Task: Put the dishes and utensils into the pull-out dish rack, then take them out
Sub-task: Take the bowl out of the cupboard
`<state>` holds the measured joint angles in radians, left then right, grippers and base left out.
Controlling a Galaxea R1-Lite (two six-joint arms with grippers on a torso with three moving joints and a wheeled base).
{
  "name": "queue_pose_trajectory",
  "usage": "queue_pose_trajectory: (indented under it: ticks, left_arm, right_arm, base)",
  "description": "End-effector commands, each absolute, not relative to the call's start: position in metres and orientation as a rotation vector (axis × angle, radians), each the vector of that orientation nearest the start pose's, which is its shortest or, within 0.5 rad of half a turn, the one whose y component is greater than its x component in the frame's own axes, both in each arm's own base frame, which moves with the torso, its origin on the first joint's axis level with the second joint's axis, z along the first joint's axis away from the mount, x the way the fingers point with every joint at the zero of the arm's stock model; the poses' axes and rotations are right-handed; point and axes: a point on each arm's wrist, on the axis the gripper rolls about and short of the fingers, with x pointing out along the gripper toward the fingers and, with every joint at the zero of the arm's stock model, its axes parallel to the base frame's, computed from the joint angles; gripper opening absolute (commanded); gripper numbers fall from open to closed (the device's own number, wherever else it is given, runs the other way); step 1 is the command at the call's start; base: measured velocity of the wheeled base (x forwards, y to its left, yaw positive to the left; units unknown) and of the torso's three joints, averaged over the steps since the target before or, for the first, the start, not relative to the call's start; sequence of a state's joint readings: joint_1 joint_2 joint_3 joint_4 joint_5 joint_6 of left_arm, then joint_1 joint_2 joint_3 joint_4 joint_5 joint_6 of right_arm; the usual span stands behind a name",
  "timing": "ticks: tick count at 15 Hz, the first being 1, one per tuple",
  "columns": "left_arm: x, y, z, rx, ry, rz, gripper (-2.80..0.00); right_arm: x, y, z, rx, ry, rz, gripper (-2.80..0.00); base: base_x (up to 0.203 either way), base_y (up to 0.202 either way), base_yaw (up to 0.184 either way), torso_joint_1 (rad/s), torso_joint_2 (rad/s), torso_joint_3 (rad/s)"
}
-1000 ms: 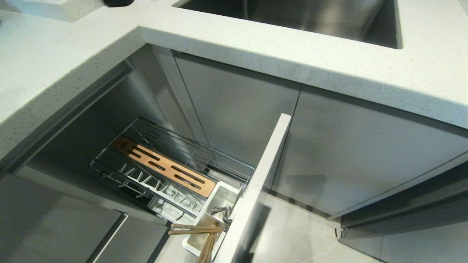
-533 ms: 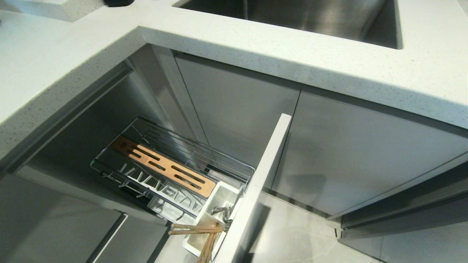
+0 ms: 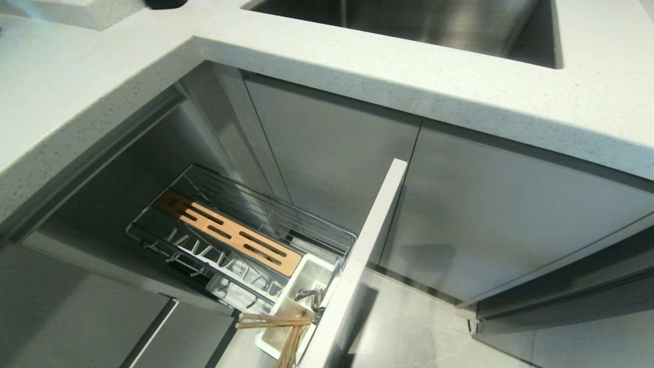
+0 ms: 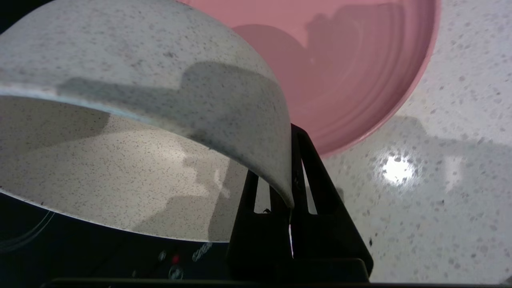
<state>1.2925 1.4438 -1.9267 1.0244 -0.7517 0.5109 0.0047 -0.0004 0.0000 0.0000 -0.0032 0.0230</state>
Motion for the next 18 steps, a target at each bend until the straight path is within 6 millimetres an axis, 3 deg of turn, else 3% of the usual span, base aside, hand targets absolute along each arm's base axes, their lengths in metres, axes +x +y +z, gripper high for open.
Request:
queue_pose_trajectory:
  ticks: [1, 6, 17, 18]
  left_arm:
    - [0.071, 0.165, 0.390, 0.010, 0.406, 0.366, -2.80]
    - [0.085, 0.172, 0.386, 0.005, 0.405, 0.296, -2.80]
    - [0.085, 0.173, 0.385, 0.003, 0.409, 0.298, -2.80]
    - [0.085, 0.173, 0.385, 0.004, 0.408, 0.297, 0.00]
  right_arm:
    - [-0.023, 0.000, 0.075, 0.023, 0.001, 0.002, -2.80]
    - [-0.023, 0.000, 0.075, 0.023, 0.001, 0.002, -2.80]
    - [-0.023, 0.000, 0.075, 0.023, 0.002, 0.002, -2.80]
    - [-0.023, 0.000, 0.075, 0.023, 0.002, 0.002, -2.80]
  base:
    - [0.000, 0.000, 0.000, 0.000, 0.00, 0.000]
    - [0.000, 0.000, 0.000, 0.000, 0.00, 0.000]
    - [0.000, 0.000, 0.000, 0.000, 0.00, 0.000]
    - [0.000, 0.000, 0.000, 0.000, 0.00, 0.000]
